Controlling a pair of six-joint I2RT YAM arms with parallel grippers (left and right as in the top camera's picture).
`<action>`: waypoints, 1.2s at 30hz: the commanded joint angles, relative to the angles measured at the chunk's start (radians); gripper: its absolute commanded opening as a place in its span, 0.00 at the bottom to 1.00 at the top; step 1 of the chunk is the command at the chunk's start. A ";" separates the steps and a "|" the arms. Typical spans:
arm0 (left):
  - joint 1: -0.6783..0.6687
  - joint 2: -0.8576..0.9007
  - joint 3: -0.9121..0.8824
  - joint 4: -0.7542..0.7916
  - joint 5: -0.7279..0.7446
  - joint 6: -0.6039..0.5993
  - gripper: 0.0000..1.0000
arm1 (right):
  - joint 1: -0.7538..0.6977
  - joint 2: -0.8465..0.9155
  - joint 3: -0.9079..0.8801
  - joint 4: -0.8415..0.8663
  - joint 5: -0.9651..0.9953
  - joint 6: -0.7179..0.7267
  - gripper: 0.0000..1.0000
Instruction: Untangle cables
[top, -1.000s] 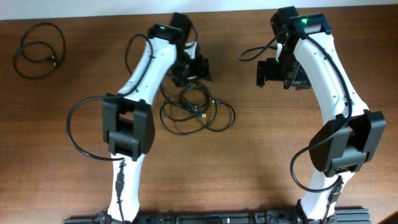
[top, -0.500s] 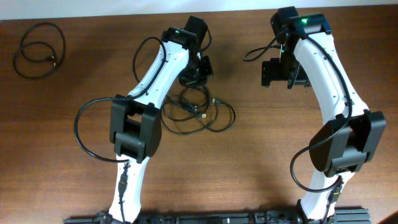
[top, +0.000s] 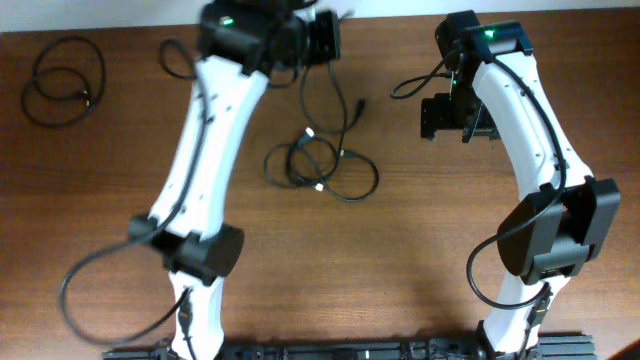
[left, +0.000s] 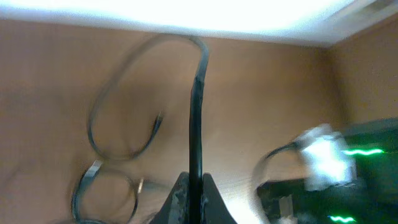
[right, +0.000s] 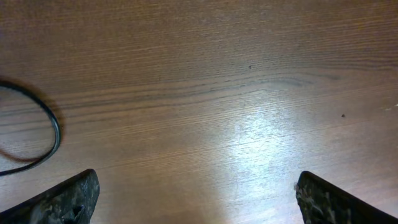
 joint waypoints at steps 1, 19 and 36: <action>0.011 -0.177 0.076 0.140 -0.086 0.073 0.00 | -0.006 -0.006 0.000 -0.002 0.020 0.001 0.99; 0.206 -0.290 0.074 0.722 -0.111 0.057 0.00 | -0.006 -0.006 0.000 -0.002 0.020 0.001 0.99; 0.193 -0.289 -0.035 0.708 0.136 0.466 0.00 | -0.006 -0.006 0.000 -0.002 0.020 0.001 0.99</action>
